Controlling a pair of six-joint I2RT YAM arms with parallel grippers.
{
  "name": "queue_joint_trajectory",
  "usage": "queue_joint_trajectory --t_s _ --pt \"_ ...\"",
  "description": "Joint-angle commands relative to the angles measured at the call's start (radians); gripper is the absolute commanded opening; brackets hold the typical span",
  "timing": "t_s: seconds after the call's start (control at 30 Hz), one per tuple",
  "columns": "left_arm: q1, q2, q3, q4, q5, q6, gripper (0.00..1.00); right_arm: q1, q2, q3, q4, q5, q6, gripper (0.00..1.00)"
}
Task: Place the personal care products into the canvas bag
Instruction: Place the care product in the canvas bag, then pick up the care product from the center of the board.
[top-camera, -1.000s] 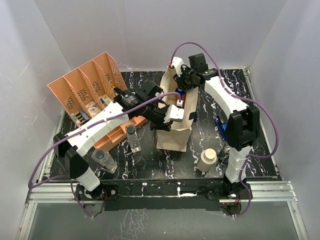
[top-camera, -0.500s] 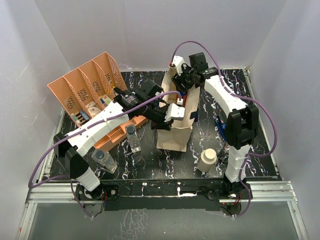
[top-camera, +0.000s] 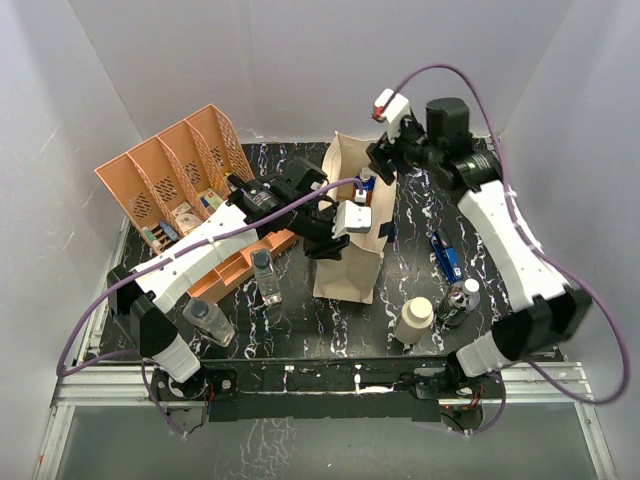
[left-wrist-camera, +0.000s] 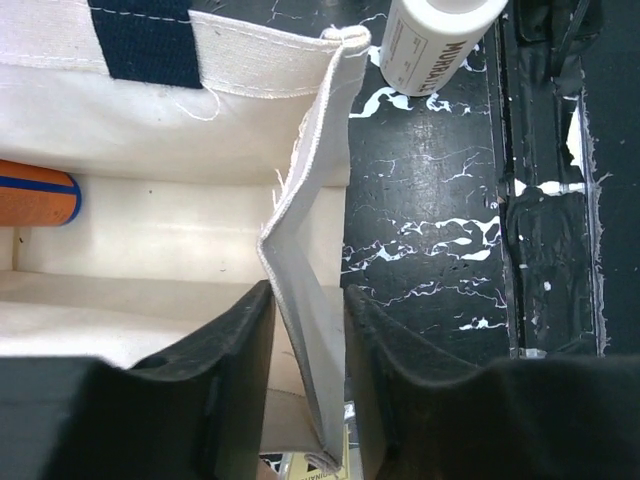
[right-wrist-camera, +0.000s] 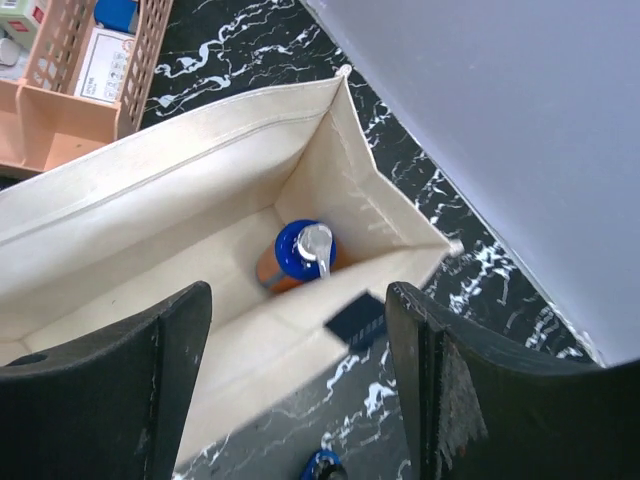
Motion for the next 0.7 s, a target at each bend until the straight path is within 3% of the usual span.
queue_joint_trajectory --t_s 0.0,0.2,0.5,0.67 --pt "-0.005 -0.031 -0.001 0.027 -0.025 -0.044 0.38 0.0 -0.183 -0.142 0.043 0.079 0.009 0.73" --pt "-0.005 -0.035 0.006 0.038 -0.047 -0.072 0.49 -0.118 -0.405 -0.35 -0.044 0.117 -0.019 0.74" --pt "-0.004 -0.041 -0.014 0.05 -0.04 -0.075 0.51 -0.363 -0.699 -0.579 -0.272 0.046 -0.06 0.74" --pt "-0.005 -0.042 -0.024 0.055 -0.03 -0.074 0.51 -0.43 -0.804 -0.65 -0.421 0.077 -0.109 0.74"
